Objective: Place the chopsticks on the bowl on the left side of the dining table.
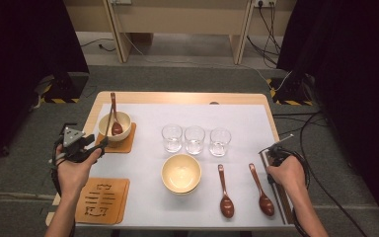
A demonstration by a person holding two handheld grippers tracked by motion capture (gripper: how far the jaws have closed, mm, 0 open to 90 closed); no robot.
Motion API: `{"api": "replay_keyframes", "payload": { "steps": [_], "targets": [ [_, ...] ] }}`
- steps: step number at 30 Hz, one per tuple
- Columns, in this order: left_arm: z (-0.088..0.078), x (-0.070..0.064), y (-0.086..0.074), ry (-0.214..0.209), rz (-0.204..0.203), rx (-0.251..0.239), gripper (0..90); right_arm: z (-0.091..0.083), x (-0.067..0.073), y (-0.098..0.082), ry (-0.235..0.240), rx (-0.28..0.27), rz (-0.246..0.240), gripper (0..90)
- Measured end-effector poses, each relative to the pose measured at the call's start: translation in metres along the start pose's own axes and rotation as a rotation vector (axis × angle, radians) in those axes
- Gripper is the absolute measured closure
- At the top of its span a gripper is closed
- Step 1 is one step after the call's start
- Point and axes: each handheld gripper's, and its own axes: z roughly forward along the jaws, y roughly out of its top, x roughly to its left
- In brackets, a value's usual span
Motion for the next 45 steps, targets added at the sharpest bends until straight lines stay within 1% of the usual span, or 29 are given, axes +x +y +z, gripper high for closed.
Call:
{"api": "replay_keyframes", "payload": {
  "steps": [2,3,4,5,7,8,9,11,14,17,18,21,25,27,28,35,36,37,39,45],
  "targets": [
    [0.0,0.001,0.0,0.0,-0.005,-0.002,45.9,-0.005,0.0,0.001,0.005,-0.022,0.003,85.5],
    [0.0,0.001,0.0,0.001,-0.005,-0.001,45.9,-0.008,0.0,0.001,0.007,-0.034,-0.004,85.5],
    [0.0,0.001,0.0,0.002,-0.005,-0.001,45.8,-0.01,0.0,0.001,0.009,-0.042,0.003,85.5],
    [-0.001,0.001,0.0,0.002,-0.005,0.0,45.8,-0.014,-0.001,0.002,0.011,-0.065,-0.008,85.5],
    [-0.001,0.001,0.0,0.002,-0.005,0.002,45.7,-0.019,-0.001,0.003,0.013,-0.08,0.003,85.5],
    [0.0,0.0,-0.001,0.001,-0.004,0.0,45.6,-0.02,-0.002,0.003,0.016,-0.095,0.0,85.5],
    [0.0,0.0,-0.001,0.001,-0.006,0.001,45.6,-0.022,-0.002,0.004,0.017,-0.108,0.009,85.5],
    [0.0,0.0,-0.001,0.0,-0.007,0.002,45.5,-0.026,-0.004,0.005,0.011,-0.127,0.001,85.5],
    [0.0,0.0,-0.001,-0.003,-0.01,0.003,45.5,-0.028,-0.004,0.007,0.015,-0.15,0.011,85.5],
    [0.0,0.001,-0.001,-0.002,-0.014,-0.001,45.4,-0.033,-0.004,0.008,0.023,-0.187,0.01,85.5],
    [0.0,0.002,-0.001,-0.002,-0.015,-0.002,45.3,-0.034,-0.004,0.009,0.019,-0.199,0.007,85.5],
    [-0.001,0.002,-0.001,-0.002,-0.015,-0.001,45.3,-0.038,-0.004,0.011,0.026,-0.233,0.019,85.5],
    [-0.001,0.002,-0.001,-0.003,-0.016,-0.001,45.2,-0.044,-0.003,0.013,0.027,-0.273,0.014,85.5],
    [-0.001,0.002,-0.001,-0.001,-0.017,-0.002,45.3,-0.047,-0.003,0.015,0.03,-0.305,0.014,85.5],
    [-0.001,0.002,-0.001,0.0,-0.018,-0.002,45.3,-0.049,-0.002,0.015,0.03,-0.31,0.016,85.5],
    [-0.003,0.004,0.0,0.003,-0.022,-0.01,45.1,-0.058,0.0,0.019,0.029,-0.39,0.014,85.6],
    [-0.003,0.004,0.0,0.003,-0.023,-0.011,45.0,-0.06,0.002,0.02,0.034,-0.396,0.024,85.5],
    [-0.003,0.004,0.0,0.003,-0.023,-0.011,44.9,-0.061,0.001,0.021,0.033,-0.409,0.012,85.6],
    [-0.002,0.004,0.0,0.002,-0.026,-0.01,44.7,-0.062,0.003,0.022,0.03,-0.418,0.006,85.6],
    [-0.003,0.004,0.0,0.005,-0.029,-0.01,44.6,-0.065,0.008,0.025,0.04,-0.482,0.003,85.5]
  ]
}}
